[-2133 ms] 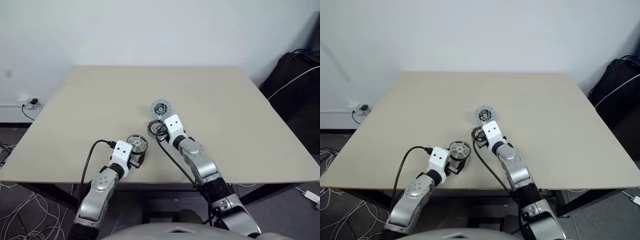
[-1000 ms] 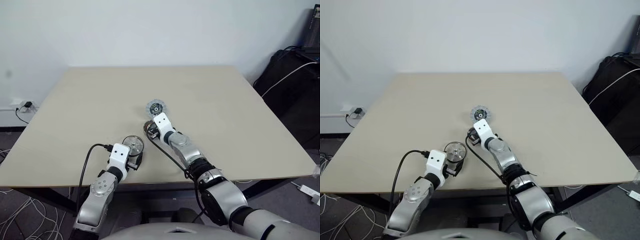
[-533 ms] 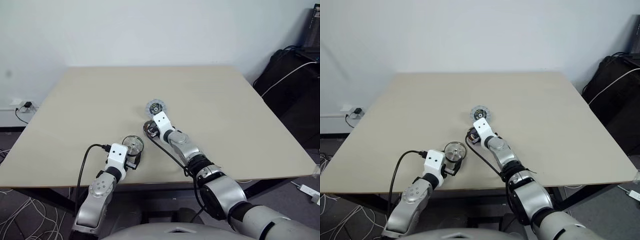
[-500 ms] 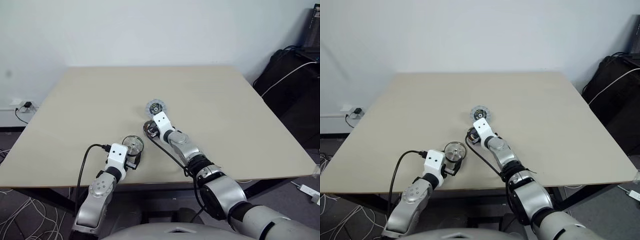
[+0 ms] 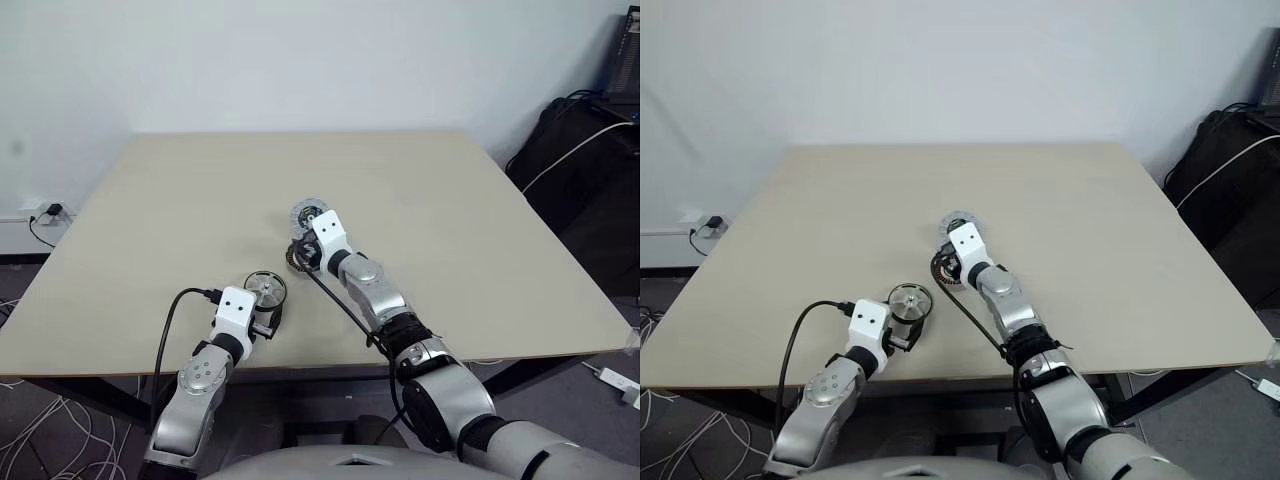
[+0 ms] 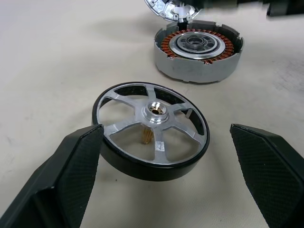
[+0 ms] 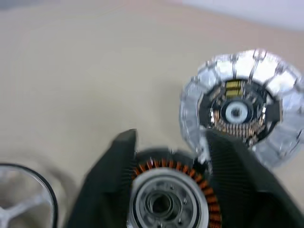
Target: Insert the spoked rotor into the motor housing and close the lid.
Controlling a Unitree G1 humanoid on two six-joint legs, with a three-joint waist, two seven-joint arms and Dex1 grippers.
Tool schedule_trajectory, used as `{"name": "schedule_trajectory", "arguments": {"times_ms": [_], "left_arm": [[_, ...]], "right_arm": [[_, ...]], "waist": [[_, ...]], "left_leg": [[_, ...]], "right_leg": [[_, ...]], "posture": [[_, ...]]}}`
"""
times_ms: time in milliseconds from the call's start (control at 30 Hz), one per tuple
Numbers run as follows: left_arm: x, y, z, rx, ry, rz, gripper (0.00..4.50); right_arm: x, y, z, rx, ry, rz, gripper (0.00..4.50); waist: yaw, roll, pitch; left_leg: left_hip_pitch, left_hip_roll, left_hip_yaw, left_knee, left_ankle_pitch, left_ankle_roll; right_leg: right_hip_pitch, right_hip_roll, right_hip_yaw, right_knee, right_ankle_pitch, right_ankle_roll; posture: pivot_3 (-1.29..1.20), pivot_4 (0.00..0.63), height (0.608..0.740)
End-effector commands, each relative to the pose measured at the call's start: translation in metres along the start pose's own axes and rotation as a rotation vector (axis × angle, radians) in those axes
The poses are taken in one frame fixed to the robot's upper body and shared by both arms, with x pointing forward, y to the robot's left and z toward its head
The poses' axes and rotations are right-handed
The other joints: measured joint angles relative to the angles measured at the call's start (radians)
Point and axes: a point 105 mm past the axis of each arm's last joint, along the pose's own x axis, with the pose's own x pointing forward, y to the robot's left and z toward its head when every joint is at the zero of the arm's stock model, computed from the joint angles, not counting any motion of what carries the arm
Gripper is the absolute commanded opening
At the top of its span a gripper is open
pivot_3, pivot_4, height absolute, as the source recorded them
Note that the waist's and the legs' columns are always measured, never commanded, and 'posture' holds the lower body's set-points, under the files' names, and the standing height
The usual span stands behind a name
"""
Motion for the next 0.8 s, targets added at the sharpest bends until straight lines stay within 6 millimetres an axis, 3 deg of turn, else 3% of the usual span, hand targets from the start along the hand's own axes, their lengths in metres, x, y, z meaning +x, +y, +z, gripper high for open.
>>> {"name": "schedule_trajectory", "arguments": {"times_ms": [33, 167, 800], "left_arm": [[0.001, -0.002, 0.016, 0.013, -0.064, -0.012, 4.5], [0.002, -0.003, 0.016, 0.014, -0.065, -0.014, 4.5], [-0.003, 0.001, 0.015, 0.009, -0.066, 0.013, 4.5]], "right_arm": [[0.001, 0.007, 0.01, -0.026, -0.01, 0.009, 1.3], [0.003, 0.017, -0.001, -0.038, 0.055, 0.048, 0.02], [0.007, 0.012, -0.021, -0.059, 0.17, 0.049, 0.02]], "waist": [[0.0, 0.0, 0.0], [0.0, 0.0, 0.0], [0.0, 0.0, 0.0]], "left_leg": [[0.0, 0.0, 0.0, 0.0, 0.0, 0.0], [0.0, 0.0, 0.0, -0.001, 0.0, 0.001], [-0.001, 0.0, 0.0, -0.001, 0.0, 0.0]], "right_leg": [[0.0, 0.0, 0.0, 0.0, 0.0, 0.0], [-0.001, 0.0, 0.0, 0.0, 0.0, -0.001], [-0.002, 0.0, 0.0, 0.0, 0.0, -0.001]], "posture": [[0.0, 0.0, 0.74], [0.0, 0.0, 0.74], [0.0, 0.0, 0.74]]}}
